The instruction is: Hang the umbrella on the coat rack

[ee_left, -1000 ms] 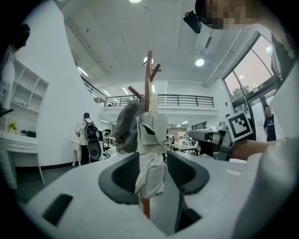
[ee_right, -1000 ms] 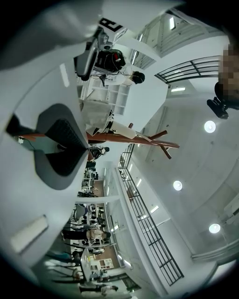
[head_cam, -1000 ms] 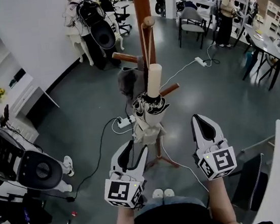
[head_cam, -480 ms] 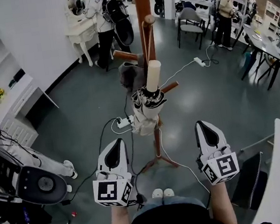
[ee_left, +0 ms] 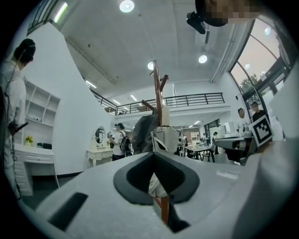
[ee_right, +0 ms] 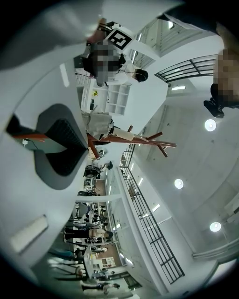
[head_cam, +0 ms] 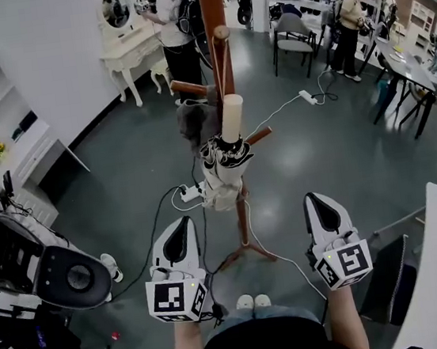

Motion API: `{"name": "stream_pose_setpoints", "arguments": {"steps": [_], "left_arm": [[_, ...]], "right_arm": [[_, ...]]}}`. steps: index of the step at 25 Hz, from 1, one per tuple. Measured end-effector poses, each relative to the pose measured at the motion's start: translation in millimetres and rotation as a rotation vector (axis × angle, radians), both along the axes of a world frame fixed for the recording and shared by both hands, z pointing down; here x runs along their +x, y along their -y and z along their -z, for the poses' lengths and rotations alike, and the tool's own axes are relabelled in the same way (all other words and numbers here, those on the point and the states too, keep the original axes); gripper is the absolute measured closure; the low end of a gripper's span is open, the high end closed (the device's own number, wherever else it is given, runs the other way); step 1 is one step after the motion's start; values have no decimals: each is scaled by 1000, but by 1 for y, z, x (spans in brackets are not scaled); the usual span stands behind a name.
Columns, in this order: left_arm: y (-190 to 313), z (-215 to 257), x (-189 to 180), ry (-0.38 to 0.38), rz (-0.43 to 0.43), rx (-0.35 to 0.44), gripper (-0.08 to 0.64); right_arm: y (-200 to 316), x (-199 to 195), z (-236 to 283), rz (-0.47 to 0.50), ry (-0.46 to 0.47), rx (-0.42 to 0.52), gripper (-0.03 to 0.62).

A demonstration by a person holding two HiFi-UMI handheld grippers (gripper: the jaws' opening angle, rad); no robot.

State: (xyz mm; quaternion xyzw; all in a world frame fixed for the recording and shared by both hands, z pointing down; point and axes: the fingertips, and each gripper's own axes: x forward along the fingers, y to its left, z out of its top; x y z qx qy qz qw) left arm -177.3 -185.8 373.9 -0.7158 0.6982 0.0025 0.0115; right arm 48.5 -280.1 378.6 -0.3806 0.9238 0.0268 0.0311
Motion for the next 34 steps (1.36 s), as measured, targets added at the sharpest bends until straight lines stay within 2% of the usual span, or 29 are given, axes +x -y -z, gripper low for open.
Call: {"name": "stream_pose_setpoints", "arguments": {"steps": [34], "left_arm": [[18, -4, 10, 5, -46, -28, 560]], "right_arm": [[5, -8, 0, 16, -3, 6, 586]]}}
